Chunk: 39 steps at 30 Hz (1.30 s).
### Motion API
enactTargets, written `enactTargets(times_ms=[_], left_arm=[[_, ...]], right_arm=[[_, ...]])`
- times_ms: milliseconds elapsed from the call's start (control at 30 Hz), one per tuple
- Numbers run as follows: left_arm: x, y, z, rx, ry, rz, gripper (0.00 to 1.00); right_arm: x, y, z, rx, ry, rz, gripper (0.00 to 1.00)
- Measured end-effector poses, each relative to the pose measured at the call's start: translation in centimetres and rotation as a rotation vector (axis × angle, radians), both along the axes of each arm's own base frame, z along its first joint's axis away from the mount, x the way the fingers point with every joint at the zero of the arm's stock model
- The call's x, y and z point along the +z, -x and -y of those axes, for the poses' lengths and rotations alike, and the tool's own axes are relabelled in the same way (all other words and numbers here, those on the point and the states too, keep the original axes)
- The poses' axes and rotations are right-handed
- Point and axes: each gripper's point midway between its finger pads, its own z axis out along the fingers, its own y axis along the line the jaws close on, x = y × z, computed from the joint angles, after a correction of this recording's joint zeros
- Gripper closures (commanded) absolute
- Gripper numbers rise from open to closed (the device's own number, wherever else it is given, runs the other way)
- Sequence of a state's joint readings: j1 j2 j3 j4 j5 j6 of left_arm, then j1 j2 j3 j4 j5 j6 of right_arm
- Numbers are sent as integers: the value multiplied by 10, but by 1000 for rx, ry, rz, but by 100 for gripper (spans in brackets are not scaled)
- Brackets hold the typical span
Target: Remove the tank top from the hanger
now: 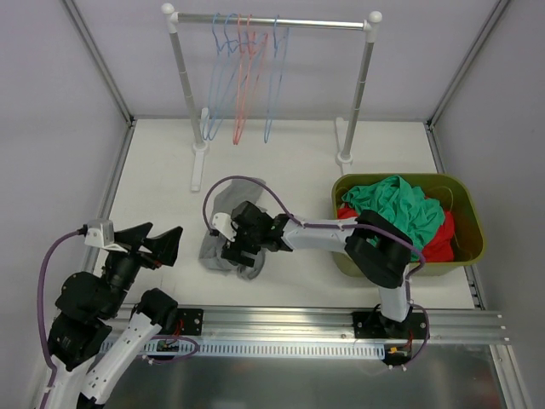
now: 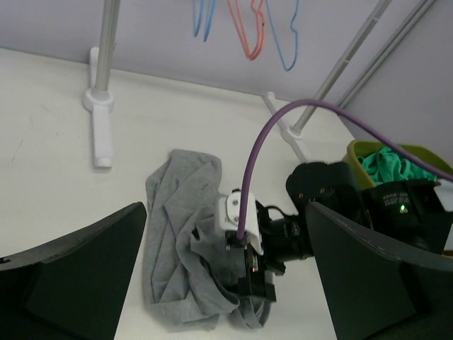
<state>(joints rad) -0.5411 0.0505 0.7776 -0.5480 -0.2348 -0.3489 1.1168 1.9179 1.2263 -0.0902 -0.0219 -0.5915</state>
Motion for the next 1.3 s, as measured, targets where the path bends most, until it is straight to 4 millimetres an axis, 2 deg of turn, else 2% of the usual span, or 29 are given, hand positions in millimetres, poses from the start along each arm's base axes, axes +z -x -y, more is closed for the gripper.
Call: enactTargets(times_ms=[133,200,267,300,333,367,567,633,733,800,867,933,967,1033,1100,1167,1300], left_arm=[[-34,-2,-2,15,-42,-67,1],[-45,-5,1,10,-71,-104,1],[-51,-8,2,10,-102,-130,1],[-53,-9,3,7,-114,-140,1],[-55,-11,5,1,-125,-150,1],[-57,-12,6,-4,-136,-160,1],[-62,-13,13,-39,-169,-180,1],[-61,-12,14,-46,-167,-177,1],[-59,-10,12,-46,-159,-162,1],[-57,-8,11,-45,-152,-151,1],[-55,-7,11,-45,-146,-140,1],[-54,-6,10,-44,-143,-135,1],[-54,-6,10,-44,-142,-133,1],[-54,-6,10,-44,-141,-132,1],[-54,-6,10,-44,-140,-131,1],[-53,-5,9,-44,-139,-129,1],[-53,-5,9,-44,-137,-126,1]], right_arm=[[-7,-14,-19,77,-29,-117,0],[-7,-25,-30,85,-47,-177,2],[-7,-30,-34,83,-67,-198,14],[-9,-28,-33,81,-71,-199,33],[-9,-27,-33,80,-83,-190,74],[-10,-24,-33,81,-92,-189,99],[-7,9,-28,24,-143,-259,100],[-2,19,-13,-12,-144,-266,100],[12,35,22,-85,-140,-249,100],[39,34,37,-137,-190,-200,100],[79,23,44,-187,-279,-115,100],[132,9,47,-229,-404,-8,100],[162,2,54,-259,-473,53,100],[206,-4,70,-306,-570,138,100],[250,-10,94,-364,-662,224,100],[284,-16,125,-444,-722,299,100],[339,-21,201,-633,-802,435,100]])
